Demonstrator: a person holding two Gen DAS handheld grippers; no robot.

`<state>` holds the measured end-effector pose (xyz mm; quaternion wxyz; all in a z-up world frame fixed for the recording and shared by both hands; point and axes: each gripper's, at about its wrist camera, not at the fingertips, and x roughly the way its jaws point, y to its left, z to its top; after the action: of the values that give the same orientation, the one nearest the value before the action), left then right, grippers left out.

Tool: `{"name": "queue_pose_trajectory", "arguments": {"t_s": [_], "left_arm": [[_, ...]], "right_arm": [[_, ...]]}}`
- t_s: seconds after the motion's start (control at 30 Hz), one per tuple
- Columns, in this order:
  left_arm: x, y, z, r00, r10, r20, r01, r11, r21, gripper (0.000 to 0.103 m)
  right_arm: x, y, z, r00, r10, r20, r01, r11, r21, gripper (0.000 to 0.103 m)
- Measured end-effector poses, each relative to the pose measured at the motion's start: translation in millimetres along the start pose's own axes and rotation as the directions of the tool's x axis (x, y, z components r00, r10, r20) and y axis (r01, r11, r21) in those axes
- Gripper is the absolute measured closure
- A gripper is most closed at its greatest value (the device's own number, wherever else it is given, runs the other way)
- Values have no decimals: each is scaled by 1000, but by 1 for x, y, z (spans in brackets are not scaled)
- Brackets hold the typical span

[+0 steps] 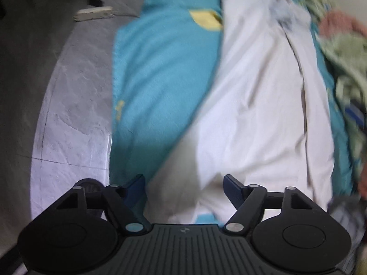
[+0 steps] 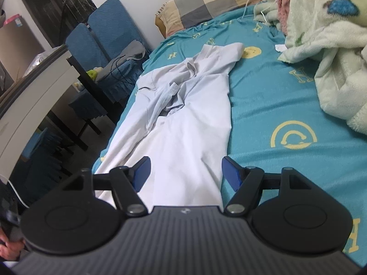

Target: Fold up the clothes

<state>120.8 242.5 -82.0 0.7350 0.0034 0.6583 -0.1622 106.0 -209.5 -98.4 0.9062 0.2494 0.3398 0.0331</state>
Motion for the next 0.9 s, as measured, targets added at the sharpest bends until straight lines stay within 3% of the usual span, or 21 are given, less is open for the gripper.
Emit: {"name": "queue_pose_trajectory", "arguments": {"t_s": [0.1,0.17,0.27,0.5,0.6,0.73,0.8,0.9], "left_arm": [[2,-30,-3,995,92,-44,-85,987,140,83],[0,-50,-6,986,157,-56,-141,963,229,93],[-28,-90,-8,977,212,10,-204,927,314,94],[-88,-189,-26,993,81,86,-109,915,390,94],[-66,-231,-36,997,36,70,-63,907,416,94],[-18,-241,-47,999,34,20,-39,915,402,92],[0,-232,-52,1000,19,18,-25,929,369,86],[3,-217,-51,999,-25,47,8,948,317,59]], "right_arm": [[-2,-1,-1,1000,-11,-1,11,1000,-4,33],[-3,-2,-2,1000,-20,2,20,1000,-5,33],[-4,-7,-3,999,-33,-8,33,999,7,33],[-12,-20,-6,999,-33,-11,33,999,17,33],[-16,-30,-9,999,-6,-48,9,998,63,33],[-26,-42,-18,992,21,-123,-6,993,119,33],[-31,-47,-26,985,37,-167,-12,989,149,32],[-34,-49,-36,972,68,-224,-23,980,197,32]]}}
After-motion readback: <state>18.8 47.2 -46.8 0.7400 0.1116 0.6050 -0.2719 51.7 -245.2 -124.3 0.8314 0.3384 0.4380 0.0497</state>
